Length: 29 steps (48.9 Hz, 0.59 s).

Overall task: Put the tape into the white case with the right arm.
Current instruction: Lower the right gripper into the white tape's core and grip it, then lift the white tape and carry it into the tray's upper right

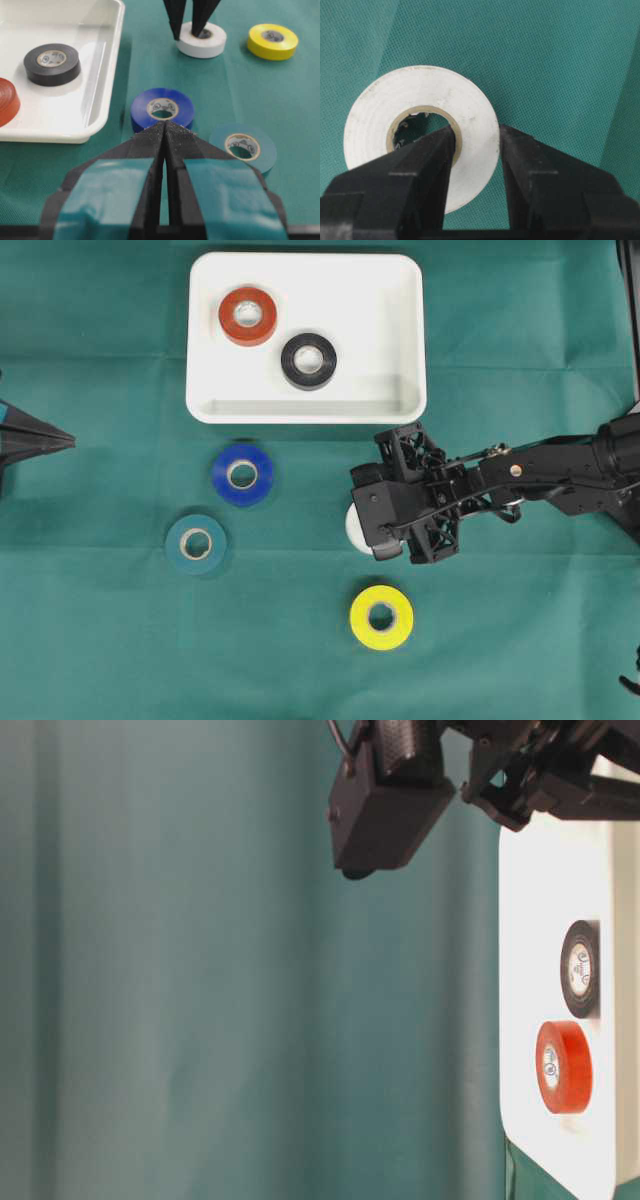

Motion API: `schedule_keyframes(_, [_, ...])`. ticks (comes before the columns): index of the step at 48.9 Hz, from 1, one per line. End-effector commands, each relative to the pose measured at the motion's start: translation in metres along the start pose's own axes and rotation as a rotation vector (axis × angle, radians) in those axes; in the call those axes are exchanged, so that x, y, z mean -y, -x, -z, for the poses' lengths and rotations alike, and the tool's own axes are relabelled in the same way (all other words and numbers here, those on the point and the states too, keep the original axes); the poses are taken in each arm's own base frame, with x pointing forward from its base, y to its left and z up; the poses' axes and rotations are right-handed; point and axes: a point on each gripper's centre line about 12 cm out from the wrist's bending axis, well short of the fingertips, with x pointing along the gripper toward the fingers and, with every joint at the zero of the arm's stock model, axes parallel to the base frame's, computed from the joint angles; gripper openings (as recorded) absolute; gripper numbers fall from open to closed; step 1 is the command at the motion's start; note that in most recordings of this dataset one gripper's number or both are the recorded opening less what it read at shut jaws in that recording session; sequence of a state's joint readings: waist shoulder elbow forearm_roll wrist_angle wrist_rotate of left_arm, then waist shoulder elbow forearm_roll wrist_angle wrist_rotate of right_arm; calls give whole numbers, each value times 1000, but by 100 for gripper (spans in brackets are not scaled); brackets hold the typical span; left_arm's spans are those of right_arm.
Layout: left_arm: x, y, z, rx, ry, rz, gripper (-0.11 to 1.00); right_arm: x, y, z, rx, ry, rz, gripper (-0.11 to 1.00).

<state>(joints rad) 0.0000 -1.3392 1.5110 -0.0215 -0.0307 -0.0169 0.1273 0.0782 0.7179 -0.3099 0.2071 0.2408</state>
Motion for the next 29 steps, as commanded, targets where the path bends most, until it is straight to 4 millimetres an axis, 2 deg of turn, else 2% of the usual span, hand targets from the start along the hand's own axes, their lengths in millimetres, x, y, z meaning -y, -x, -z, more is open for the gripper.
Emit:
schedule_keyframes(1, [0,-1,-6,12,2,-1,0,0,7,-13,43,0,1,1])
schedule_keyframes(10, [0,-1,-7,15,2,-1,0,-2,14,-18,59,-3,-1,1])
schedule_keyframes(23, [0,-1,-7,14,2,-1,0,4,51,-36,88,-11,30,1])
schedule_keyframes(29, [0,-1,-7,15,2,-1,0,7,61,-42,91,-19,43,1])
